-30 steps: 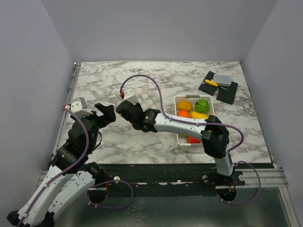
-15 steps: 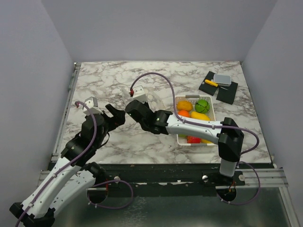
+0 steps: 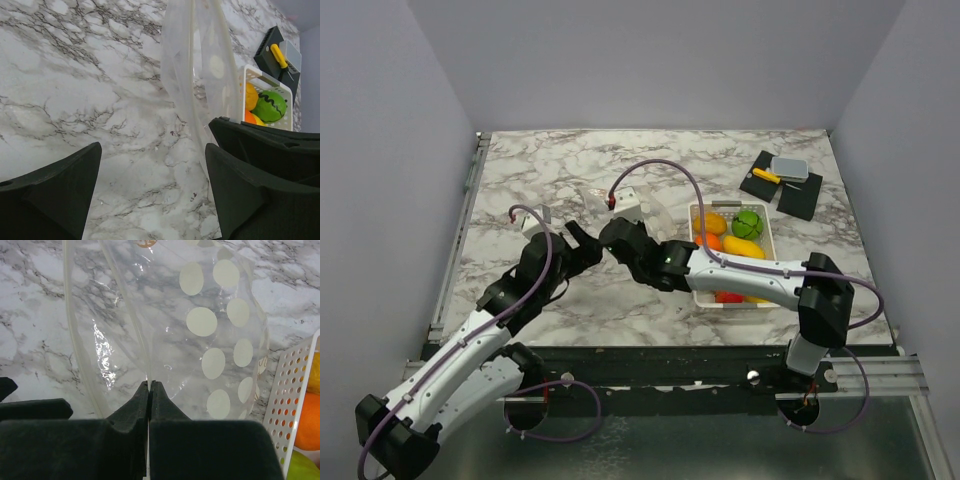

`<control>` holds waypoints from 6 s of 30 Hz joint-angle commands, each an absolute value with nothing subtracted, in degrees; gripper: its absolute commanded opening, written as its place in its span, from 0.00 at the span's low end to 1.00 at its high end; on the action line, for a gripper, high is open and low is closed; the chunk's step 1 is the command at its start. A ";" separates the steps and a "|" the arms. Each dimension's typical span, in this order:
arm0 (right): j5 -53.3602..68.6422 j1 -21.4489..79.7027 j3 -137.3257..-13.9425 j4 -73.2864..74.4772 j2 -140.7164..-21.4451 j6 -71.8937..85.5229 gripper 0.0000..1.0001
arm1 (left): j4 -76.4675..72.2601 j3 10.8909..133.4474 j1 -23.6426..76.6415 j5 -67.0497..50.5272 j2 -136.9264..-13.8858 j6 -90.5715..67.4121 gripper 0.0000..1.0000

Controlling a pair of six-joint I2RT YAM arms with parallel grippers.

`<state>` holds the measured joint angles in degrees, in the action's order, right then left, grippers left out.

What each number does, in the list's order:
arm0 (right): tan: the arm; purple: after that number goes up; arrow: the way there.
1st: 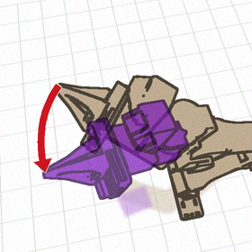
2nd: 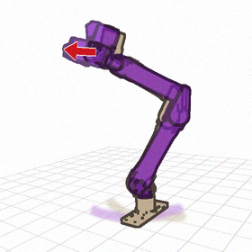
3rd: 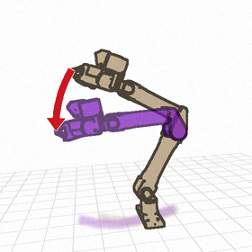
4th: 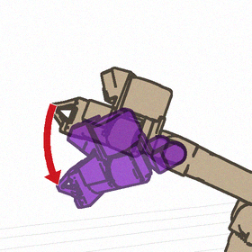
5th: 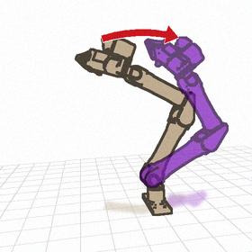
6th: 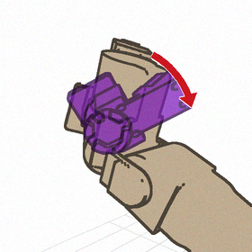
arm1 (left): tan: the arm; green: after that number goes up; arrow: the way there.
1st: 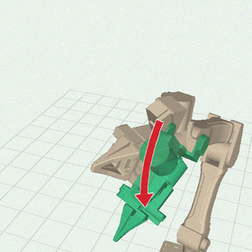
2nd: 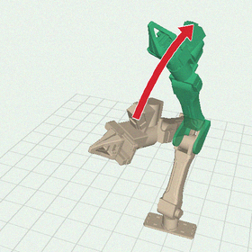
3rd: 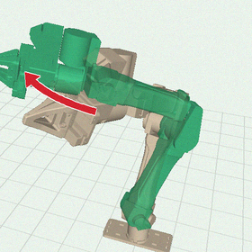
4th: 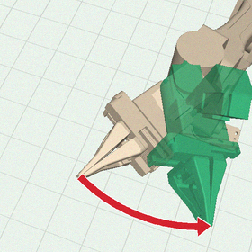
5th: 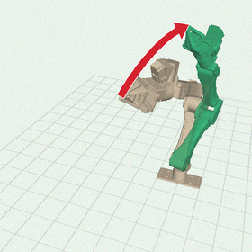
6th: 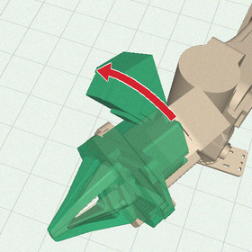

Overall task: Place the food in the zip-top bag and seal the zipper
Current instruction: Open the zipper of the food storage bag at the center of the board.

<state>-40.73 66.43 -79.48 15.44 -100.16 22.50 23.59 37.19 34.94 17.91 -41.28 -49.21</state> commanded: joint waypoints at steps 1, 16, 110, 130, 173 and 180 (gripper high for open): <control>-39.66 66.86 -77.50 11.53 -97.05 22.88 0.01 | 17.72 35.60 34.72 13.97 -43.57 -51.41 0.86; -37.97 66.89 -74.94 10.51 -95.57 22.75 0.01 | 11.14 36.09 34.73 11.60 -49.77 -52.52 0.87; -44.44 67.75 -91.05 24.79 -104.92 22.99 0.28 | 13.75 41.91 34.28 12.96 -53.03 -37.12 0.00; -55.43 67.06 -89.30 28.31 -100.53 21.34 0.01 | 32.88 58.28 34.28 15.37 -55.30 -25.06 0.00; -14.54 54.76 -99.61 35.83 -89.62 28.40 0.01 | 44.00 67.79 34.28 27.92 -60.89 -14.25 0.00; -14.44 54.76 -100.52 36.06 -93.10 29.52 0.01 | 41.68 67.68 34.28 25.49 -60.23 -15.56 0.00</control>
<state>-15.35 55.00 -98.39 31.99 -89.36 29.02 43.07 68.01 34.57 26.89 -61.08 -14.74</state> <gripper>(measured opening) 0.014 0.006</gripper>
